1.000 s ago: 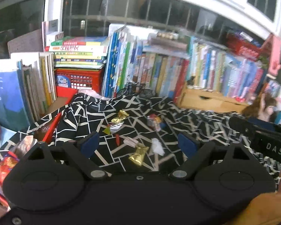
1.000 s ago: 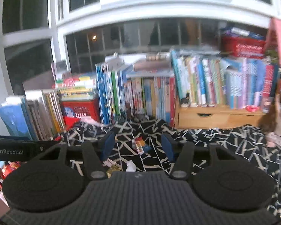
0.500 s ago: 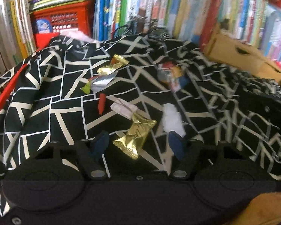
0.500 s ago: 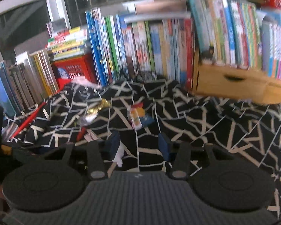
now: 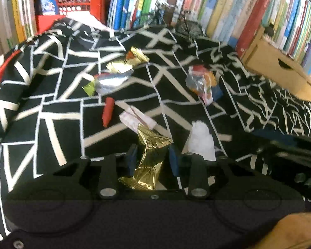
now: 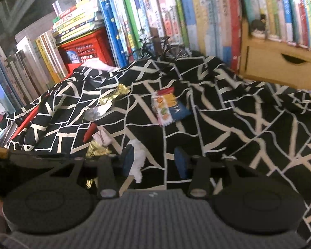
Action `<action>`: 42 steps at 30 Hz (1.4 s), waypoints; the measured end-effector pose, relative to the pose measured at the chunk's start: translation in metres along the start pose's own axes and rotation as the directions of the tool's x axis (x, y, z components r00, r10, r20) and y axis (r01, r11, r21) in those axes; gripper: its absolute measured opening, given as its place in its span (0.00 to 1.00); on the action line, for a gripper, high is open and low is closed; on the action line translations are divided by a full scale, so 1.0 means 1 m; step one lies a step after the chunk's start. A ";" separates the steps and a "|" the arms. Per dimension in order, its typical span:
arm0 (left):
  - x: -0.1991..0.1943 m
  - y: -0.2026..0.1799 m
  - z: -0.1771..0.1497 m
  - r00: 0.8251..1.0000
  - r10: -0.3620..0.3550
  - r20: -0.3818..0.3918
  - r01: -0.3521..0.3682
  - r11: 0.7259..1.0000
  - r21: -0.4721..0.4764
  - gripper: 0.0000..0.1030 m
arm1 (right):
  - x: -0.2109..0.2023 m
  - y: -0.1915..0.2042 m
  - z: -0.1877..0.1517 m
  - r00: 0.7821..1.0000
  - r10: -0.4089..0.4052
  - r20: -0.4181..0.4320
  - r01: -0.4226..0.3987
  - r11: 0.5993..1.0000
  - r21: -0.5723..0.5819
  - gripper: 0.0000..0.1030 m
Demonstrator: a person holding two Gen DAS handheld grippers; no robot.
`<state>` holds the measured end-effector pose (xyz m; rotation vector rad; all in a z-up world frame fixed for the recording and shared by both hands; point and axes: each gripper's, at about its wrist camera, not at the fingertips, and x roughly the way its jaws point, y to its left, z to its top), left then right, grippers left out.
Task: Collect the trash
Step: 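Grasp the gold foil wrapper with the left tool while the right tool grasps white tissue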
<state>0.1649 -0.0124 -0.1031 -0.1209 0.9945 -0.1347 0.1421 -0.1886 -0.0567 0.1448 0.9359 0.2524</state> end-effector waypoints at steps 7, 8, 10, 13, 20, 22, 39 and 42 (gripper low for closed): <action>-0.015 0.015 0.007 0.999 0.045 0.014 -0.044 0.998 -0.055 0.28 | 0.027 0.012 0.003 0.998 0.033 -0.059 -0.034 0.999 -0.015 0.48; -0.015 0.018 0.008 0.999 0.050 0.012 -0.049 0.997 -0.066 0.28 | 0.031 0.014 0.002 0.997 0.032 -0.069 -0.034 0.999 -0.019 0.48; -0.015 0.022 0.009 0.998 0.060 0.004 -0.060 0.995 -0.085 0.28 | 0.038 0.018 0.002 0.995 0.030 -0.092 -0.033 0.999 -0.034 0.42; -0.014 0.026 0.010 0.998 0.068 0.001 -0.067 0.992 -0.103 0.28 | 0.045 0.024 0.000 0.992 0.030 -0.121 -0.038 0.997 -0.062 0.29; -0.017 0.027 0.010 0.998 0.070 0.005 -0.069 0.991 -0.116 0.28 | 0.043 0.028 0.002 0.994 0.028 -0.105 -0.037 0.996 -0.084 0.24; -0.019 0.027 0.010 0.998 0.069 0.004 -0.068 0.991 -0.118 0.28 | 0.039 0.028 0.002 0.995 0.026 -0.099 -0.034 0.996 -0.085 0.23; -0.077 0.017 -0.019 0.998 0.047 0.044 -0.043 0.995 -0.087 0.28 | -0.025 0.038 -0.021 1.000 -0.012 -0.016 0.011 0.998 -0.063 0.23; -0.097 0.016 -0.035 0.998 0.035 0.053 -0.031 0.997 -0.070 0.28 | -0.045 0.044 -0.033 1.000 -0.028 0.002 0.028 0.998 -0.053 0.23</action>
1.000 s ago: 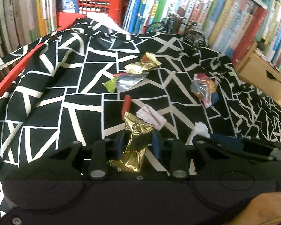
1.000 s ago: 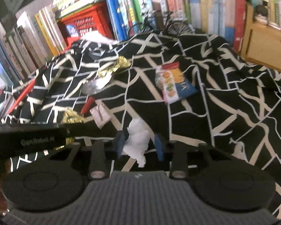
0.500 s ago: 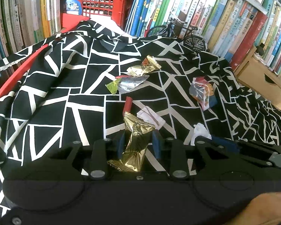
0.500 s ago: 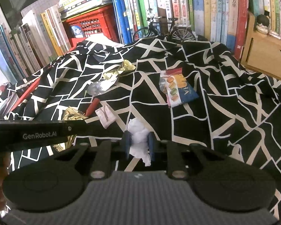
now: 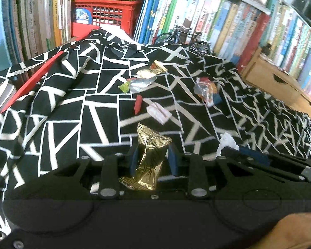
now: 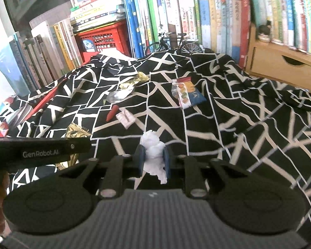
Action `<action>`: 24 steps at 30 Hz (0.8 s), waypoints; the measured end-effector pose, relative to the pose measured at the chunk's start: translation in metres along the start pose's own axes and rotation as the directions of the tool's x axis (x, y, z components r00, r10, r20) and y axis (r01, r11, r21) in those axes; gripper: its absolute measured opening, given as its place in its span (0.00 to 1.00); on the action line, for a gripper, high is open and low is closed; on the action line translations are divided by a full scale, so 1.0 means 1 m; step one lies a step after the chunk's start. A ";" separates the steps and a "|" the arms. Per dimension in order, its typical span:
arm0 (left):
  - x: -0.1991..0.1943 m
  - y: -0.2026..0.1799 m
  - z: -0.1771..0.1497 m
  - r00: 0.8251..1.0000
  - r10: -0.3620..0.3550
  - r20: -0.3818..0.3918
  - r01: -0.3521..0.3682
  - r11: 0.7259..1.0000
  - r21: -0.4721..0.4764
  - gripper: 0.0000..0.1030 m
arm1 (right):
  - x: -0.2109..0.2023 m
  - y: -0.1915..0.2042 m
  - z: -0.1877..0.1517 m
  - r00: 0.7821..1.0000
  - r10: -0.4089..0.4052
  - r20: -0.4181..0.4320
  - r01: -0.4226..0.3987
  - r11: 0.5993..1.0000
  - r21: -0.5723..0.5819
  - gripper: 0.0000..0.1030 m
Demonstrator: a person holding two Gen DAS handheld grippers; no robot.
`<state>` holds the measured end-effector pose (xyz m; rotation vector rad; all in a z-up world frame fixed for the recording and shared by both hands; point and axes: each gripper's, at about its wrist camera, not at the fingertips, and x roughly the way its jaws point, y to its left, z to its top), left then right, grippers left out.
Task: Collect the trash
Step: 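Grasp the gold foil wrapper with the left tool while the right tool grasps white tissue, then carry the gold wrapper and tissue to the black trash bag and release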
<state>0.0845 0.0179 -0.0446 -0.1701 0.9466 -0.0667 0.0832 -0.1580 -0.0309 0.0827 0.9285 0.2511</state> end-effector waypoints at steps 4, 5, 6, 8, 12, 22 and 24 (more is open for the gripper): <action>-0.029 0.006 -0.023 1.000 -0.018 0.011 0.017 1.000 0.022 0.28 | -0.030 0.013 -0.019 0.999 -0.028 0.030 0.028 1.000 0.008 0.23; -0.037 0.009 -0.029 1.000 -0.024 0.013 0.024 0.999 0.027 0.27 | -0.038 0.016 -0.024 0.999 -0.036 0.039 0.036 0.999 0.010 0.23; -0.045 0.011 -0.037 0.999 -0.032 0.014 0.032 0.999 0.033 0.27 | -0.047 0.020 -0.030 0.998 -0.045 0.050 0.045 0.999 0.013 0.23; -0.061 0.015 -0.051 0.999 -0.045 0.020 0.044 0.998 0.048 0.27 | -0.066 0.029 -0.043 0.995 -0.062 0.073 0.061 0.998 0.022 0.23; -0.101 0.024 -0.082 0.996 -0.073 0.043 0.069 0.993 0.094 0.27 | -0.105 0.046 -0.074 0.988 -0.101 0.118 0.099 0.995 0.024 0.23; -0.183 0.036 -0.160 0.996 -0.085 0.031 0.080 0.988 0.133 0.27 | -0.186 0.076 -0.136 0.983 -0.116 0.145 0.110 0.993 0.046 0.23; -0.196 0.035 -0.176 0.996 -0.081 0.029 0.077 0.990 0.119 0.27 | -0.196 0.080 -0.145 0.985 -0.101 0.142 0.098 0.995 0.031 0.23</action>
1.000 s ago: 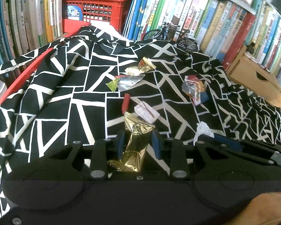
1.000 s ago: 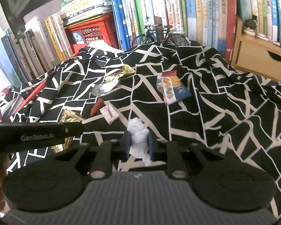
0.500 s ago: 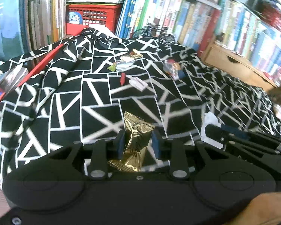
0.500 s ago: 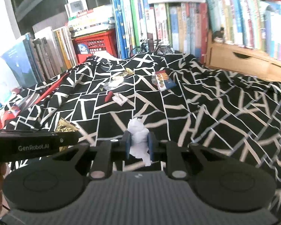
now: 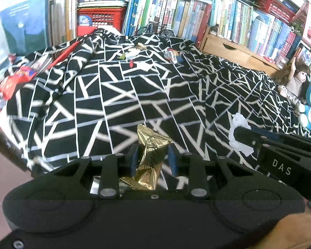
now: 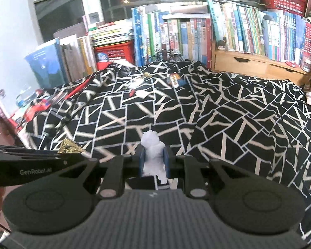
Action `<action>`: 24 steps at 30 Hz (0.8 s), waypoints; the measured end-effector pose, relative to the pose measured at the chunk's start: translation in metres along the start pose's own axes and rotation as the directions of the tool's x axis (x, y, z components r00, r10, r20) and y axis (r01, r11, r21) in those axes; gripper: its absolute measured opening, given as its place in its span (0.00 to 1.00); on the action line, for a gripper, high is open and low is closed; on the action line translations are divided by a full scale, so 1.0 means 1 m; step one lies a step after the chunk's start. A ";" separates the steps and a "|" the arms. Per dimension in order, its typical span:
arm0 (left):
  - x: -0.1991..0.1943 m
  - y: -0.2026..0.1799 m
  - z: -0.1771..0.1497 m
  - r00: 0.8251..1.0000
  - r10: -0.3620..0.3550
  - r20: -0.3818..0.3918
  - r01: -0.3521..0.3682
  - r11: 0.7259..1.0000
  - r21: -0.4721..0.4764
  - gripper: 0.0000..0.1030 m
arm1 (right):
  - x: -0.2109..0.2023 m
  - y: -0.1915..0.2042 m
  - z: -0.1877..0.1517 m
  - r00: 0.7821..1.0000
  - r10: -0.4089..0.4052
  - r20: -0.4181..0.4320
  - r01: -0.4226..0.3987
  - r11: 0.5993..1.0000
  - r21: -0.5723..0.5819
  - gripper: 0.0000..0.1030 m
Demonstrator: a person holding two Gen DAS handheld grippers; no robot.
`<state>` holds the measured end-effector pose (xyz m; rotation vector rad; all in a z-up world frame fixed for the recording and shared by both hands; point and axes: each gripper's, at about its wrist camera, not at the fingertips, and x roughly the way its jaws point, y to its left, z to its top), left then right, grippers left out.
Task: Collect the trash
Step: 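Carry the gold wrapper and tissue to the black trash bag and release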
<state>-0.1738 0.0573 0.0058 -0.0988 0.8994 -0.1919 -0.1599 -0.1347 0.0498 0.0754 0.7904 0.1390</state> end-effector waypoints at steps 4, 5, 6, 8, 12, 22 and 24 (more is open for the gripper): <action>-0.021 -0.008 -0.026 1.000 0.030 0.001 -0.030 0.999 -0.031 0.27 | -0.021 0.004 -0.017 0.999 0.046 -0.006 -0.046 0.999 -0.024 0.23; -0.027 -0.010 -0.033 0.999 0.039 0.000 -0.039 0.998 -0.043 0.27 | -0.024 0.004 -0.021 0.998 0.054 -0.011 -0.054 0.998 -0.030 0.23; -0.033 -0.012 -0.041 0.999 0.046 -0.002 -0.046 0.997 -0.057 0.27 | -0.029 0.004 -0.025 0.998 0.064 -0.018 -0.065 0.997 -0.034 0.23; -0.044 -0.017 -0.057 0.998 0.062 -0.003 -0.062 0.996 -0.068 0.27 | -0.040 0.004 -0.034 0.996 0.090 -0.022 -0.090 0.995 -0.042 0.23; -0.064 -0.019 -0.087 0.995 0.099 -0.009 -0.099 0.988 -0.116 0.27 | -0.055 0.008 -0.055 0.988 0.146 -0.051 -0.150 0.985 -0.080 0.23; -0.080 -0.001 -0.157 0.981 0.176 -0.079 -0.189 0.961 -0.200 0.27 | -0.064 0.036 -0.103 0.959 0.248 -0.139 -0.267 0.954 -0.139 0.23; -0.077 0.006 -0.168 0.978 0.184 -0.094 -0.200 0.956 -0.214 0.27 | -0.060 0.042 -0.114 0.953 0.257 -0.157 -0.280 0.949 -0.143 0.23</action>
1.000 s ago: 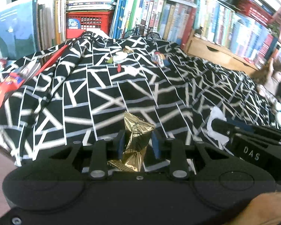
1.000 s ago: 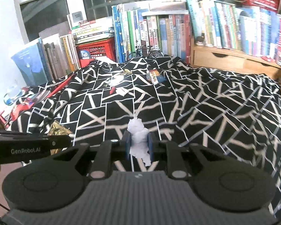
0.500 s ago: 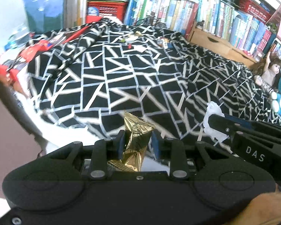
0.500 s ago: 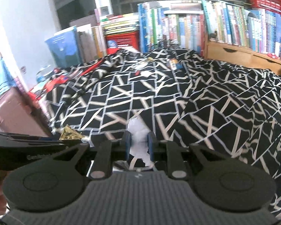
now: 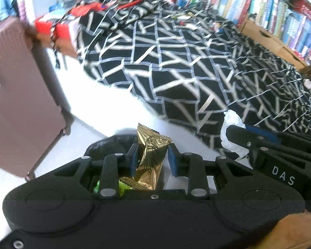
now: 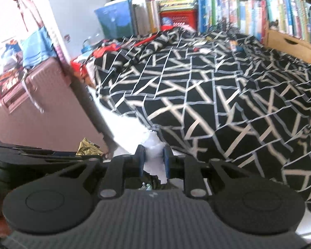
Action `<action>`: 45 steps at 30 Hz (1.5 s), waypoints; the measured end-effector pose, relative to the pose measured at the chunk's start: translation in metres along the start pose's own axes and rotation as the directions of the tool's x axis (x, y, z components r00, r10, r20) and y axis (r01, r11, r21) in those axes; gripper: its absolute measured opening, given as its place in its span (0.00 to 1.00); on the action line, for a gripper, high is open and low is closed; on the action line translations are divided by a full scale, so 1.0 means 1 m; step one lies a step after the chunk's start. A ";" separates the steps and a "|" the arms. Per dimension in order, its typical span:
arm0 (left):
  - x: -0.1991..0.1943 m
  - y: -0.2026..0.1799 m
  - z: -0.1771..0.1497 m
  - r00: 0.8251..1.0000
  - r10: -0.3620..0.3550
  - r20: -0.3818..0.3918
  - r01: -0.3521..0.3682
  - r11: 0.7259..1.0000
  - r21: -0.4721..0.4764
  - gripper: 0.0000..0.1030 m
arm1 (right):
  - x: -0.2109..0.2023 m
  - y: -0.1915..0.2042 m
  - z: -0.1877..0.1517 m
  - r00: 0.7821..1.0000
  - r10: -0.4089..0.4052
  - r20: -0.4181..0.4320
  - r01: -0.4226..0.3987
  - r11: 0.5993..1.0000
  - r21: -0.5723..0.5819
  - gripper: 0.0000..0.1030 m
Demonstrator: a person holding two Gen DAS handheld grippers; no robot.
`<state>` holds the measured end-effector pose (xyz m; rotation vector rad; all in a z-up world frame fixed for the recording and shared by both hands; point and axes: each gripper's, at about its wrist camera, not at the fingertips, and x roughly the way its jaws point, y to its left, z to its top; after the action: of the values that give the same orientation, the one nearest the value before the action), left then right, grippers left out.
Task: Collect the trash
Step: 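Carry the gold wrapper and tissue to the black trash bag and release, then return both tools to the trash pile on the blanket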
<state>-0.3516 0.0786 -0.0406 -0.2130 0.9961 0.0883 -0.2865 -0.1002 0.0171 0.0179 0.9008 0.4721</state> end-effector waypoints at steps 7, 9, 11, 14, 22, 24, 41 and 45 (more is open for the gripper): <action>0.039 0.033 -0.030 0.998 0.035 -0.051 -0.036 0.999 -0.028 0.27 | 0.038 0.017 -0.029 0.997 0.036 -0.066 -0.037 0.999 -0.014 0.23; 0.053 0.042 -0.039 0.997 0.037 -0.068 -0.040 0.998 -0.041 0.28 | 0.052 0.021 -0.039 0.995 0.040 -0.086 -0.042 0.999 -0.022 0.23; 0.072 0.051 -0.050 0.995 0.041 -0.087 -0.045 0.998 -0.044 0.27 | 0.067 0.024 -0.050 0.993 0.042 -0.108 -0.045 0.999 -0.022 0.23; 0.103 0.064 -0.064 0.992 0.046 -0.119 -0.053 0.997 -0.051 0.28 | 0.093 0.028 -0.067 0.989 0.040 -0.144 -0.044 0.999 -0.023 0.23; 0.172 0.102 -0.103 0.982 0.043 -0.182 -0.062 0.993 -0.096 0.28 | 0.157 0.032 -0.108 0.974 0.034 -0.225 -0.039 0.999 -0.020 0.23; 0.186 0.111 -0.108 0.981 0.036 -0.188 -0.058 0.992 -0.109 0.28 | 0.168 0.032 -0.114 0.971 0.031 -0.236 -0.036 0.999 -0.016 0.23; 0.223 0.137 -0.100 0.977 0.043 -0.210 -0.071 0.989 -0.126 0.63 | 0.218 0.036 -0.113 0.964 0.012 -0.266 -0.006 1.000 0.024 0.55; 0.206 0.137 -0.088 0.978 0.046 -0.203 -0.076 0.987 -0.140 0.69 | 0.206 0.038 -0.101 0.966 0.002 -0.260 0.007 0.999 0.032 0.56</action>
<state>-0.3360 0.1878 -0.2786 -0.3316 1.1975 0.2004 -0.2690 -0.0013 -0.1926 -0.0159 1.1661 0.4636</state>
